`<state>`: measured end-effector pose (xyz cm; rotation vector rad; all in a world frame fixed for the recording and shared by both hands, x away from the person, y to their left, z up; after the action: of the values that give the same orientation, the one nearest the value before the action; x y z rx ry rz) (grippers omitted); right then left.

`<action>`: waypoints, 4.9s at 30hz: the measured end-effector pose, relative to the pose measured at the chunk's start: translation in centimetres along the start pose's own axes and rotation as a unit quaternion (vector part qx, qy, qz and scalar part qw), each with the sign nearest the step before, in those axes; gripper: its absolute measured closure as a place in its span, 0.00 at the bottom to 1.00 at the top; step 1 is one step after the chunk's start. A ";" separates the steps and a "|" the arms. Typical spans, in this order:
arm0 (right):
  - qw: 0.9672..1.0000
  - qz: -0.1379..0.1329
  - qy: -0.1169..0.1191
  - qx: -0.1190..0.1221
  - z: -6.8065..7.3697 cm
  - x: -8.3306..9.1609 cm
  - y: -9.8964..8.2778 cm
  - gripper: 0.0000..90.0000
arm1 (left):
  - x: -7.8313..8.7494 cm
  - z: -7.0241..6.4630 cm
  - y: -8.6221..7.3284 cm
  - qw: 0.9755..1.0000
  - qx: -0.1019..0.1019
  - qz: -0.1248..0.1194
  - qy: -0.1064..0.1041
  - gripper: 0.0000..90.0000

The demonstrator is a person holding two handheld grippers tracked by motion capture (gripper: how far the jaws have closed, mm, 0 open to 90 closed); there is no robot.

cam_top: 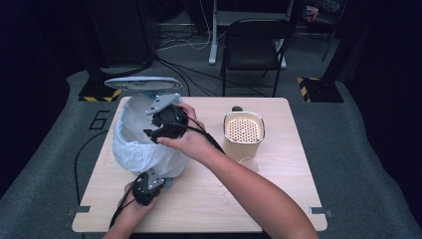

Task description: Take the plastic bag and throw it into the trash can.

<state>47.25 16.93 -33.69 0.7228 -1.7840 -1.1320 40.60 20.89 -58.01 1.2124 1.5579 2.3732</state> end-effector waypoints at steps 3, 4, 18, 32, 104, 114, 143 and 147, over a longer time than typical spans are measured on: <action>1.000 0.001 0.006 -0.001 -0.3 1.7 -0.4 0.46 | 0.0 0.0 0.0 1.000 0.000 -0.001 0.000 1.00; 1.000 -0.002 0.005 -0.007 -0.4 2.2 -0.6 0.46 | 0.0 0.0 0.0 1.000 0.000 -0.001 0.000 1.00; 0.999 -0.018 -0.018 -0.045 -2.7 9.7 -3.1 0.39 | 0.0 0.2 0.1 1.000 -0.013 -0.002 0.000 1.00; 0.996 0.006 -0.067 -0.064 -4.0 14.4 -9.6 0.32 | -0.1 0.2 0.1 1.000 -0.009 -0.006 0.003 1.00; 0.948 0.074 -0.233 -0.203 -10.2 21.1 -32.5 0.26 | -0.1 0.1 0.1 1.000 0.003 -0.011 0.003 1.00; 0.938 0.072 -0.258 -0.220 -11.7 22.6 -33.5 0.23 | -0.1 0.1 0.1 1.000 0.003 -0.011 0.003 1.00; 0.944 0.040 -0.249 -0.211 -13.7 22.1 -26.7 0.37 | -0.1 0.2 0.1 1.000 -0.007 -0.008 0.000 1.00; 0.944 0.039 -0.252 -0.210 -14.8 21.3 -25.9 0.40 | -0.1 0.1 0.1 1.000 0.003 -0.010 0.001 1.00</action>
<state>51.43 -17.11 -46.49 0.1041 -1.8568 -1.6817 40.79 20.84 -57.97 1.1892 1.5722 2.3603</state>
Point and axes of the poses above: each handheld gripper's, and its own axes: x roughly backward along the jaws, y roughly out of its top, z roughly to its left, the point moved 10 cm from there along -x, roughly forward along the jaws, and after that the axes turned 12 degrees about -z, right-handed, at the moved point
